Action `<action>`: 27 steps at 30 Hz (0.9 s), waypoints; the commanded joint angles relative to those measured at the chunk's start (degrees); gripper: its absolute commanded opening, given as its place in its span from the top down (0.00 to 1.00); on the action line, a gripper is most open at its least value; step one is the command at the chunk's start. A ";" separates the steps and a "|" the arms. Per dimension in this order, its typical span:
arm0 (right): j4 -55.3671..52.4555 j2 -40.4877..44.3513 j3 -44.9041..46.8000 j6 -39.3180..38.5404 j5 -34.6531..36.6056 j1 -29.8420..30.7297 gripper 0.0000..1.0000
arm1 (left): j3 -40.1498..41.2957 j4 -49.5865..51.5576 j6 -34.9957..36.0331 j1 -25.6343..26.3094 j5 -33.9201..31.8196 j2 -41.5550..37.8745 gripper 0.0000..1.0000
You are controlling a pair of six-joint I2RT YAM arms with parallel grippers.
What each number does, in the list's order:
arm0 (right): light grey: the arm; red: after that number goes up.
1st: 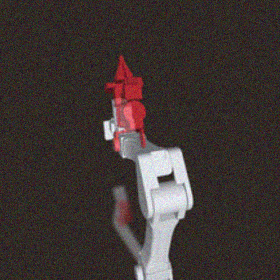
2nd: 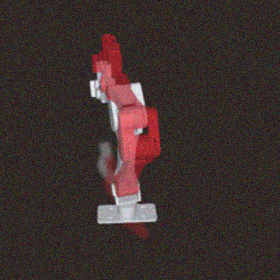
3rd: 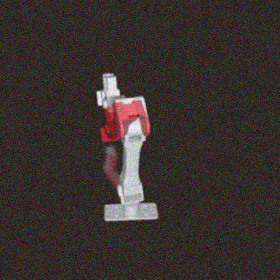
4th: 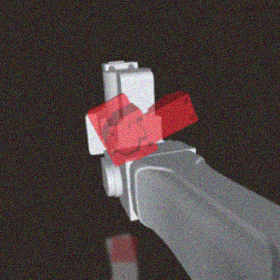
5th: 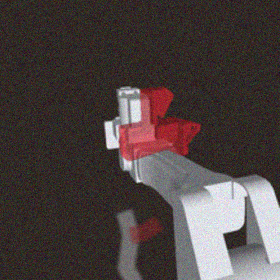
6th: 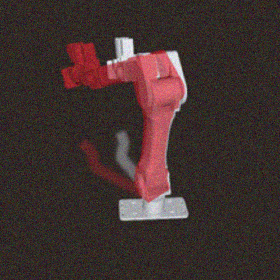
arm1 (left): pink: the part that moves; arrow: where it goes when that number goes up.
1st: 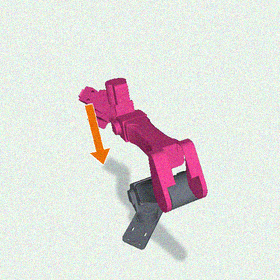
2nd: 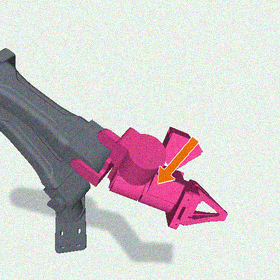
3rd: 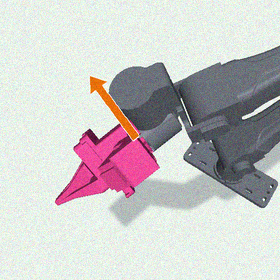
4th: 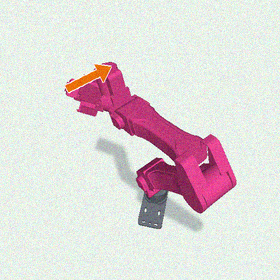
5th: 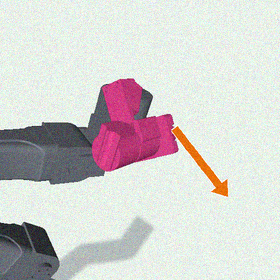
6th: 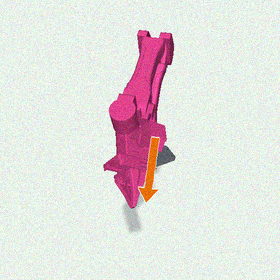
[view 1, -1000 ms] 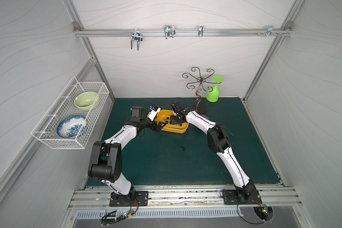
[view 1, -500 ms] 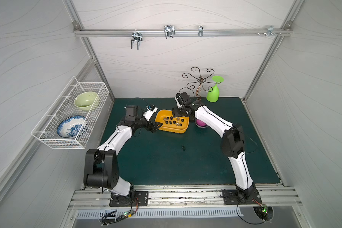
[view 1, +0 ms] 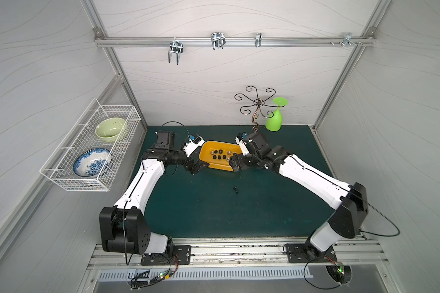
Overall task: Put the nuts on the desktop into the storage box
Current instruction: Place the nut in the storage box, then pick up the nut from the center of the board.
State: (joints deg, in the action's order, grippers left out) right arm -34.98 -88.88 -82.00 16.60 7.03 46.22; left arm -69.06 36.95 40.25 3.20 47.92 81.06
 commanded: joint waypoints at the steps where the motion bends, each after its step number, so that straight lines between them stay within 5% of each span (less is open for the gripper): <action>1: -2.12 4.18 4.78 0.11 0.45 0.14 0.01 | 1.50 0.68 2.32 -0.01 5.09 -1.22 0.01; 5: -3.73 5.60 10.70 4.01 1.06 0.44 0.01 | 6.76 -4.37 2.43 1.58 6.12 -2.54 0.01; 10: -0.98 5.00 15.24 6.57 -1.83 1.03 0.01 | 10.08 -2.89 11.41 4.16 2.57 -3.26 0.01; 15: 2.12 3.09 17.13 10.46 -1.54 2.15 0.01 | 11.70 2.63 24.67 4.69 6.08 -3.20 0.01; 21: 7.30 -0.25 19.40 12.94 6.11 5.51 0.01 | 15.73 0.16 27.11 7.58 4.13 -1.88 0.01; 27: 11.29 -6.78 19.41 14.01 5.71 6.34 0.01 | 19.24 -2.51 28.71 7.89 -1.00 -1.23 0.02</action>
State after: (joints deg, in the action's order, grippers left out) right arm -26.50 -93.41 -62.50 29.19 11.14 52.31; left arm -50.26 37.01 66.43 11.11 49.63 79.31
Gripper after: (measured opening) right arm 0.987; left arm 0.984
